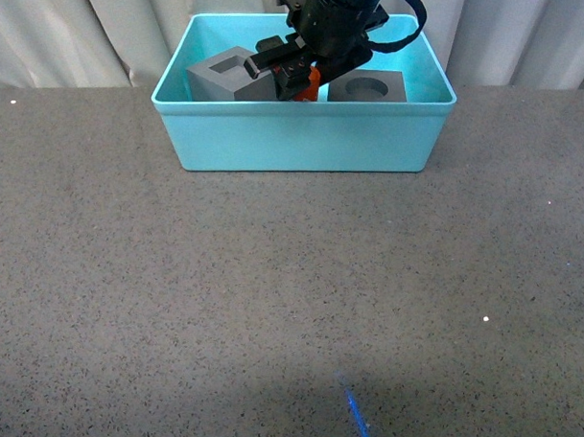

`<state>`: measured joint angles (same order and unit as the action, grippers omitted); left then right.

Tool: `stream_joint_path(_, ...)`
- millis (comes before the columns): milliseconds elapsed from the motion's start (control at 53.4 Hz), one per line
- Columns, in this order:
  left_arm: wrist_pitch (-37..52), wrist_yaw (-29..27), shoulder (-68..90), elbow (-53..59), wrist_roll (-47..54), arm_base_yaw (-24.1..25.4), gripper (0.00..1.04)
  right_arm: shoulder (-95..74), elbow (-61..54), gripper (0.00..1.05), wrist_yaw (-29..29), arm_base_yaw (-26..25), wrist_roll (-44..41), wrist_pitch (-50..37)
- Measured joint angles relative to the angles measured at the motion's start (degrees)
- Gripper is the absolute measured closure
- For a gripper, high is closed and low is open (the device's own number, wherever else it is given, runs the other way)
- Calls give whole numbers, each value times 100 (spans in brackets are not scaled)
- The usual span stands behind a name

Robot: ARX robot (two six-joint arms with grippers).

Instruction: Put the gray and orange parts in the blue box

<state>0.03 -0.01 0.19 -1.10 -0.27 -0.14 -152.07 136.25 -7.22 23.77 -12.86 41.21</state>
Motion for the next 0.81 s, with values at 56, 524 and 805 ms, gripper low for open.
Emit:
stream_joint_path(56,0,0,0,0,2,0,7,-77,120,60,-17,0,-7,105)
stream_joint_path(524,0,0,0,0,0,0,7,439,-695,10,-52,-22,245,-629)
stream_joint_path(805,0,0,0,0,2,0,7,2339,-2924,10,184,-190,680,-2496)
